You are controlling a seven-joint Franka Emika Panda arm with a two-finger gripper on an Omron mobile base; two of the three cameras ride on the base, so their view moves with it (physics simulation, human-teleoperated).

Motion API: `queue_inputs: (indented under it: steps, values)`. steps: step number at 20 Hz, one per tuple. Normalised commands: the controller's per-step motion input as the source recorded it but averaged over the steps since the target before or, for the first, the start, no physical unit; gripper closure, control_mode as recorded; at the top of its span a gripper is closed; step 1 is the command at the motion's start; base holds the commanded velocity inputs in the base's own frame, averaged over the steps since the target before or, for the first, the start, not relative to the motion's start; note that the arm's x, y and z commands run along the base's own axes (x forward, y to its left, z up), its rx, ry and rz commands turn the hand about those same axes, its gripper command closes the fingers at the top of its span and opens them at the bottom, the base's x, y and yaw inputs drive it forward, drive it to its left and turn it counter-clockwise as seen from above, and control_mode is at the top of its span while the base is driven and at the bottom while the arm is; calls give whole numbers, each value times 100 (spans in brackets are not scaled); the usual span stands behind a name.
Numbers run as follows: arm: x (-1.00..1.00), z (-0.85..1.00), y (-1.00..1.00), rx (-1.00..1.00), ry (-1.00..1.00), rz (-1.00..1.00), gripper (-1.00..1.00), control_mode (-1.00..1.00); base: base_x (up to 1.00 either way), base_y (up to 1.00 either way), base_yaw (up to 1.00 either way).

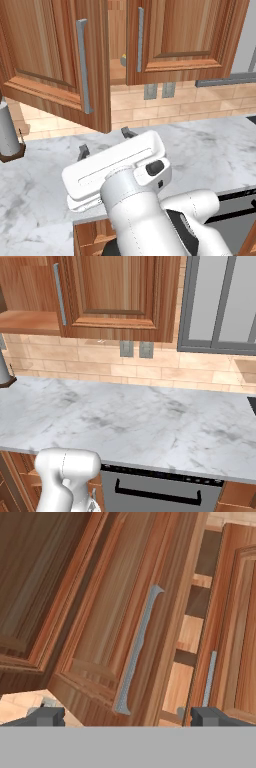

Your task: Pick up the dish brush and dish brush from the sink, and place them back in the cabinet, and close the cabinet doors.

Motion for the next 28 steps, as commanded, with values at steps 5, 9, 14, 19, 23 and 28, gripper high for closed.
queue_inputs:
  steps: [5,9,14,19,23,28]
  values:
    - [14,-9,0,0,-7,-2,-100,-100,0,0,0]
    - [18,-14,0,0,-8,-2,-100,-100,0,0,0]
    - [28,-23,1,0,-11,-5,-100,-100,0,0,0]
    - [27,-13,0,0,-10,-4,-100,-100,0,0,0]
    - [25,-15,0,0,-8,-4,-100,-100,0,0,0]
    - [28,-16,0,0,-7,-5,-100,-100,0,0,0]
